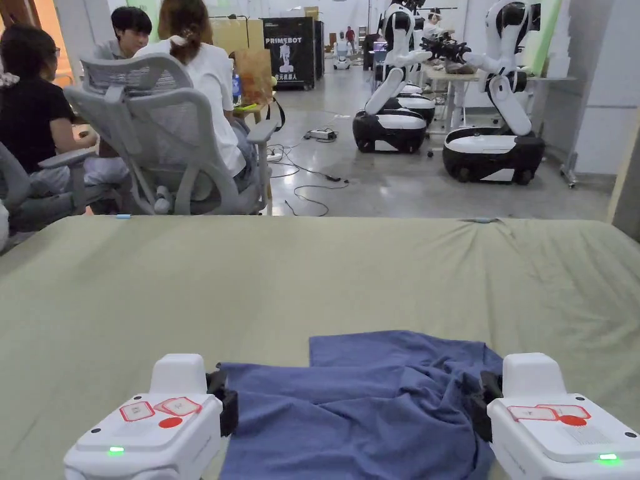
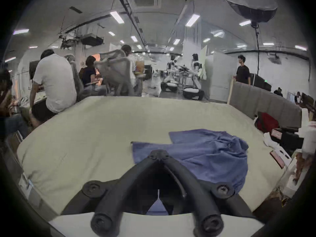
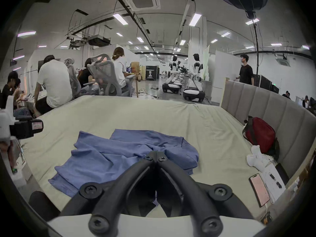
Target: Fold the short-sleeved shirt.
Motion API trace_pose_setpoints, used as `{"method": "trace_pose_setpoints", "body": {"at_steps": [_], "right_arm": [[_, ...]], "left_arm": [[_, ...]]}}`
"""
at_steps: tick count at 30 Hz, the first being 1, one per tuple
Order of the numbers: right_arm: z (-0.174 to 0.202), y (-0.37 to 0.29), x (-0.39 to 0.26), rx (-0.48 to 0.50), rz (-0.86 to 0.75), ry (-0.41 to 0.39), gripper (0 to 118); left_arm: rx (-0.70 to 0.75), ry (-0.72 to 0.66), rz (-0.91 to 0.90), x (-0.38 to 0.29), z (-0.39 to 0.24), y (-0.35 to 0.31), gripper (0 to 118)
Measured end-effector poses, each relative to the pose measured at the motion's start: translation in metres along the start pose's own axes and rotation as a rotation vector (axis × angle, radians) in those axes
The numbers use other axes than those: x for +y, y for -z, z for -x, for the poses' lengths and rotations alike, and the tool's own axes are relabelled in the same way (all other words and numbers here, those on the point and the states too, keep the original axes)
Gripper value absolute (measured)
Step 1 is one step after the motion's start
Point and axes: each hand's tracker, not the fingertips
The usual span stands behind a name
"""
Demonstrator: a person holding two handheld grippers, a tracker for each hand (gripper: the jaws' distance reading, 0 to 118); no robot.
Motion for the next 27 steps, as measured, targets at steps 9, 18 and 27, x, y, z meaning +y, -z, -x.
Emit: {"method": "trace_pose_setpoints", "body": {"at_steps": [9, 18, 27], "right_arm": [[-0.02, 0.018, -0.009, -0.037, 0.037, 0.012, 0], [-0.059, 0.046, -0.025, -0.101, 0.104, 0.054, 0], [-0.117, 0.087, -0.047, -0.17, 0.216, 0.054, 0]], "left_arm": [[0.007, -0.086, 0.336, 0.026, 0.063, 0.139, 0], [0.042, 0.052, 0.424, 0.037, 0.035, 0.243, 95], [0.012, 0.196, 0.503, 0.018, 0.011, 0.255, 2]]}}
